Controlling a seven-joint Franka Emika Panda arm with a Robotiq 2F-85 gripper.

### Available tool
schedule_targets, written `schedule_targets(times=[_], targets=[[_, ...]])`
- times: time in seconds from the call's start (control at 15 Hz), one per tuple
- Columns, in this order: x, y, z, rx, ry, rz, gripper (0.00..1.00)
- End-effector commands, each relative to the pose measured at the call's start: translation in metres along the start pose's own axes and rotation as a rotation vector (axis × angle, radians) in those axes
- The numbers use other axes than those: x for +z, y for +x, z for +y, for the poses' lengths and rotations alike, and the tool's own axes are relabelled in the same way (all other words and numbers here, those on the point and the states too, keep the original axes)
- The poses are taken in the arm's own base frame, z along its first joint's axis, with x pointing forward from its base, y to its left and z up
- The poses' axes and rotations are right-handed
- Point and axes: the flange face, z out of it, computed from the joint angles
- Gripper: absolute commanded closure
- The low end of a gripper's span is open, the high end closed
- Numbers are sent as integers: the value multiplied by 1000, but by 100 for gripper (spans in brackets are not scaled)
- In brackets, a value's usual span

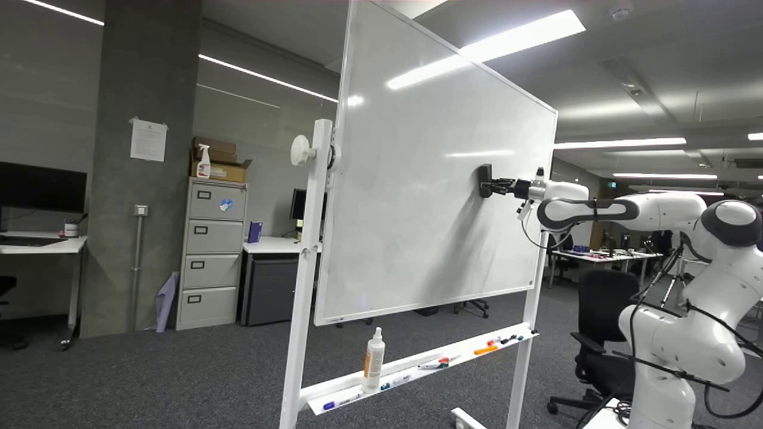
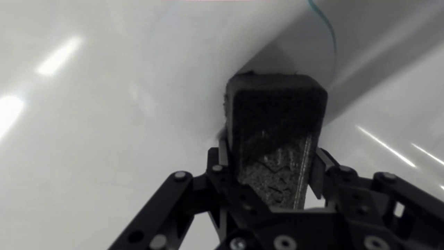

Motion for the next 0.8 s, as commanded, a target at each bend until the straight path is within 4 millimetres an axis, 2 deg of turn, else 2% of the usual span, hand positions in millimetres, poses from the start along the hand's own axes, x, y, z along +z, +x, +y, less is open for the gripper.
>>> schedule_targets(times=[0.0, 0.27, 0.53, 0.67, 0.73], targets=[[19, 26, -15, -20, 16, 20, 69], [33, 41, -46, 27, 45, 8, 69], [43, 66, -61, 32, 38, 15, 69], [47, 59, -75, 3, 43, -20, 69], [47, 47, -87, -15, 58, -53, 69]])
